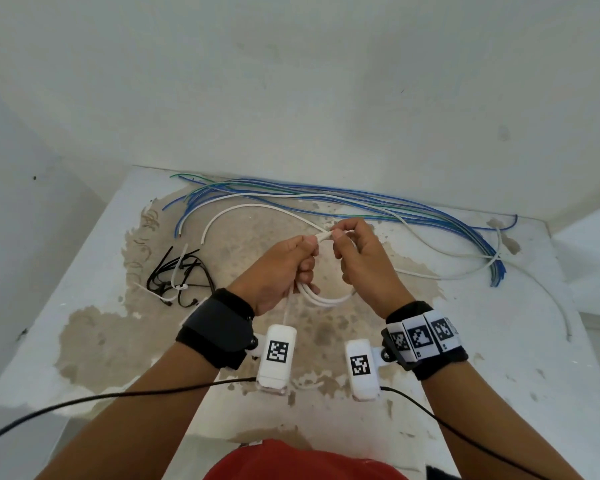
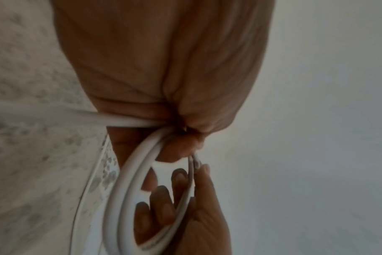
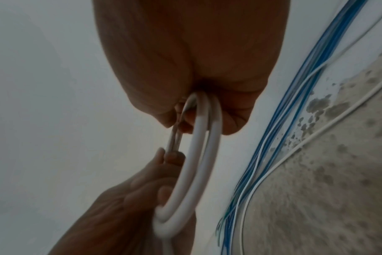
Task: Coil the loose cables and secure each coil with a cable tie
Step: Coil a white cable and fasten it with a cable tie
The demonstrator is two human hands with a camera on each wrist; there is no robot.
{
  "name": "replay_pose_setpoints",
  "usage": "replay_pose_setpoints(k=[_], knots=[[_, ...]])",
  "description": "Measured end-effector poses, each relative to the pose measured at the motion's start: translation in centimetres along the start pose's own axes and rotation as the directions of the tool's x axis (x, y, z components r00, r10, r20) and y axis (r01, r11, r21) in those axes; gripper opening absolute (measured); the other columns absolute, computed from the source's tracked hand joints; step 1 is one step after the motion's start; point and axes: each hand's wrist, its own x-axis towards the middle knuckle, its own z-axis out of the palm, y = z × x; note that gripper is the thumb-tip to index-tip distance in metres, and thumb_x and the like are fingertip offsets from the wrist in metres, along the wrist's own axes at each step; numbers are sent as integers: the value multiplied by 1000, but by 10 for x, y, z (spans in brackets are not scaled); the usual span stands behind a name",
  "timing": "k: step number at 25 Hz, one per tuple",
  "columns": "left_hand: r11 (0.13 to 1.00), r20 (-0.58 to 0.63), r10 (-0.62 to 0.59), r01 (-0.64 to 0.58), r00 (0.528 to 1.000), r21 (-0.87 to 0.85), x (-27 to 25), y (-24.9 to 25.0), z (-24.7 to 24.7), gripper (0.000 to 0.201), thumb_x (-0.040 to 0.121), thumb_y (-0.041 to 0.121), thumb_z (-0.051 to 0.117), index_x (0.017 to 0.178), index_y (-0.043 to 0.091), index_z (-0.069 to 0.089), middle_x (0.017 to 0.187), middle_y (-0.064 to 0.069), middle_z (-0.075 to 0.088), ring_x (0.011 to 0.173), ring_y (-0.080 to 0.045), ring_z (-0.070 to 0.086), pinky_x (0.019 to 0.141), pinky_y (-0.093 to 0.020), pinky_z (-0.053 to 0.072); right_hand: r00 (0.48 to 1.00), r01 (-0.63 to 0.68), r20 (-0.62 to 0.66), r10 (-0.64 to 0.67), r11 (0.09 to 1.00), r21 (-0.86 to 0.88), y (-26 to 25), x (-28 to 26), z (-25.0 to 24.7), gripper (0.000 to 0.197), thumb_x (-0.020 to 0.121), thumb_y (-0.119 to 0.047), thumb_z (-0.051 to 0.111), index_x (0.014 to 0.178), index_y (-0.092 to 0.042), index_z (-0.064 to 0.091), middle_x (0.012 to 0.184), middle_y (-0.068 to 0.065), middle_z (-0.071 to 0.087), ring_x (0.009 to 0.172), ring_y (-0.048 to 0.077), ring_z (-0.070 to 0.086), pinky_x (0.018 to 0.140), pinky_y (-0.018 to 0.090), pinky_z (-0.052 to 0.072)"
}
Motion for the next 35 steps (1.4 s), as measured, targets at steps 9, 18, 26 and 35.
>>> replay_pose_setpoints(k=[9,18,26,35], knots=[[947,-119,80,-112,990,-301,9,0,-22,29,109,29,37,85,17,47,54,9,29,42,-5,25,46,-22,40,991,-74,-119,53,982,-175,3,-29,13,32,104,-46,47,132,-31,49,102,-14,58,80,0,60,75,20,48],[834,-193,140,-220,971,-505,9,5,-30,31,109,31,36,83,18,47,52,10,28,41,-5,26,46,-21,39,812,-580,167,559,737,349,18,-48,24,59,102,-60,37,121,-10,61,111,3,73,86,25,73,70,36,58],[833,-157,100,-169,982,-527,-4,-2,-41,29,108,29,38,85,16,49,53,9,33,43,-4,36,50,-21,46,929,-170,-193,318,824,540,3,-26,28,28,109,-26,43,129,-23,62,71,-4,61,67,16,64,65,30,49],[950,-126,-32,-9,992,-311,-18,-1,-48,28,107,30,40,83,18,48,54,10,28,41,-3,22,38,-15,21,935,-124,-271,230,926,357,-9,-19,28,35,107,-18,51,140,-17,58,89,-3,54,69,10,51,59,24,50]])
